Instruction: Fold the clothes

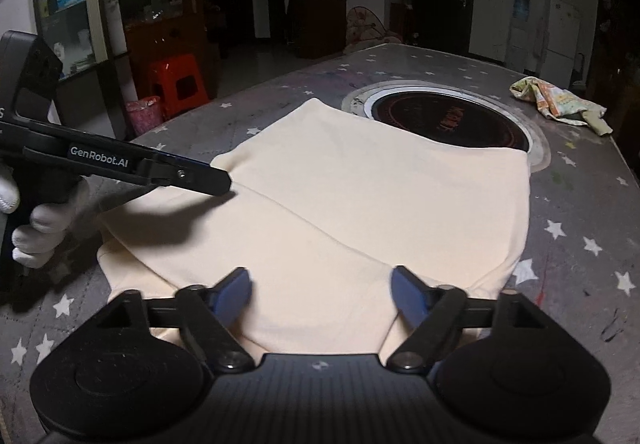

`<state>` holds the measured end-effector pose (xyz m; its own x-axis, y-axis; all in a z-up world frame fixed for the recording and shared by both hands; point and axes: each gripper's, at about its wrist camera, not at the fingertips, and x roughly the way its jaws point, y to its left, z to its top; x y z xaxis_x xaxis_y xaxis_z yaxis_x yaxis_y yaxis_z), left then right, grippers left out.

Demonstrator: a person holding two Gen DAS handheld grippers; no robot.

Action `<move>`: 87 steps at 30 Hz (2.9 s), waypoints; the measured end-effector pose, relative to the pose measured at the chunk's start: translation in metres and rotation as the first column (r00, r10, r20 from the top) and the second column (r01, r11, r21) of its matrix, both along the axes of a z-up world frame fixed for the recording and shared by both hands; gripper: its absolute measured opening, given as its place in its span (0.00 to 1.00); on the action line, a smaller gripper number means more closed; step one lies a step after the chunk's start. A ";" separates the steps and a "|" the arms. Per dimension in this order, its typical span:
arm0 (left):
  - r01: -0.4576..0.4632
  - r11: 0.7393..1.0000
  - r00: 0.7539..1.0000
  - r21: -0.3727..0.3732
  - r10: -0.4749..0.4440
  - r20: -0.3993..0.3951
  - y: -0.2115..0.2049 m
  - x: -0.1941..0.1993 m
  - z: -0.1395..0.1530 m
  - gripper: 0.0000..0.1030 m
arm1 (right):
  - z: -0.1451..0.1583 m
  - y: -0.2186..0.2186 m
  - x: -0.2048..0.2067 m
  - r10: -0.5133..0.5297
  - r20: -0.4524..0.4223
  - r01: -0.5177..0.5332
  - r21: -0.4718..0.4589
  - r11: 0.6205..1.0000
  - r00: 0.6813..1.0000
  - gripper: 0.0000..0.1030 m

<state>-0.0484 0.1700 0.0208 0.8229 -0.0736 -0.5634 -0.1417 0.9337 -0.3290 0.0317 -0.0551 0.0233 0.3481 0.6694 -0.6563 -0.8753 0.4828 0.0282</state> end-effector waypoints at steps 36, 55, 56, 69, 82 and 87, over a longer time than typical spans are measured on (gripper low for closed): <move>0.085 0.963 0.996 0.254 -0.080 -0.029 -0.052 0.015 -0.013 1.00 | -0.017 -0.004 0.000 -0.010 0.005 0.010 0.039 0.999 1.000 1.00; 0.083 0.963 0.996 0.256 -0.077 -0.034 -0.053 0.015 -0.013 1.00 | -0.018 -0.004 -0.001 -0.009 0.004 0.009 0.038 0.999 1.000 1.00; 0.082 0.963 0.997 0.256 -0.076 -0.034 -0.053 0.015 -0.013 1.00 | -0.018 -0.004 -0.001 -0.009 0.003 0.009 0.038 0.999 1.000 1.00; 0.079 0.963 0.997 0.258 -0.072 -0.037 -0.054 0.016 -0.014 1.00 | -0.017 -0.003 -0.001 -0.011 0.004 0.010 0.037 0.999 1.000 1.00; 0.078 0.962 0.997 0.261 -0.071 -0.036 -0.053 0.016 -0.014 1.00 | -0.017 -0.003 0.000 -0.010 0.007 0.009 0.035 0.999 1.000 1.00; 0.078 0.962 0.997 0.262 -0.071 -0.036 -0.053 0.017 -0.014 1.00 | -0.017 -0.003 0.000 -0.009 0.008 0.009 0.034 0.999 1.000 1.00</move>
<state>-0.0316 0.1173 0.0068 0.8056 0.0193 -0.5921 -0.0736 0.9950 -0.0678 0.0317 -0.0582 0.0062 0.3595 0.6882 -0.6302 -0.8710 0.4898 0.0381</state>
